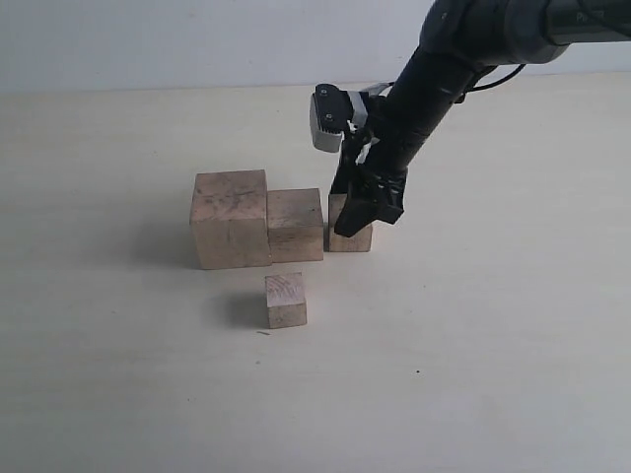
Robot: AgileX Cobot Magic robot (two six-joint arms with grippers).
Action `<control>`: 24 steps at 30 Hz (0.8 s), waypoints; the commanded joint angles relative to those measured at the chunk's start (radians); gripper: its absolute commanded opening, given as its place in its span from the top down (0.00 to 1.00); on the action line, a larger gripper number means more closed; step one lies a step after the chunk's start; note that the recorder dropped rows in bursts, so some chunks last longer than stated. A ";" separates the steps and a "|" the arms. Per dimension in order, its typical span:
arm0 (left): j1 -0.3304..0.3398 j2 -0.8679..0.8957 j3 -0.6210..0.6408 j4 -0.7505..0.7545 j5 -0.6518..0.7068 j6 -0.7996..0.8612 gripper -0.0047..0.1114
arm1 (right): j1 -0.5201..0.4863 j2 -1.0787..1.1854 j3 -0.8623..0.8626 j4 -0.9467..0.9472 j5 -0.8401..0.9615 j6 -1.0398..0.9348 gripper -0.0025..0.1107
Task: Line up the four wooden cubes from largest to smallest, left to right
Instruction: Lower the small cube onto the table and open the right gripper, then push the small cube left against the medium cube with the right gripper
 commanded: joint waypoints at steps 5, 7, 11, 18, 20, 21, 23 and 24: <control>-0.007 -0.006 0.004 -0.006 -0.013 0.000 0.96 | 0.006 0.015 0.004 -0.015 -0.005 -0.009 0.49; -0.007 -0.006 0.004 -0.006 -0.013 0.000 0.96 | 0.006 0.015 0.004 -0.006 -0.026 0.011 0.39; -0.007 -0.006 0.004 -0.006 -0.013 0.000 0.96 | 0.006 -0.029 0.004 -0.006 -0.051 0.063 0.31; -0.007 -0.006 0.004 -0.006 -0.013 0.000 0.96 | 0.006 -0.158 0.004 -0.303 -0.050 0.561 0.31; -0.007 -0.006 0.004 -0.006 -0.013 0.000 0.96 | 0.006 -0.151 0.004 -0.443 -0.048 0.744 0.31; -0.007 -0.006 0.004 -0.006 -0.013 0.000 0.96 | 0.006 -0.143 0.004 -0.465 -0.048 0.785 0.31; -0.007 -0.006 0.004 -0.006 -0.013 0.000 0.96 | 0.006 -0.117 0.004 -0.465 -0.048 0.804 0.31; -0.007 -0.006 0.004 -0.006 -0.013 0.000 0.96 | 0.006 -0.106 0.004 -0.460 -0.048 0.804 0.31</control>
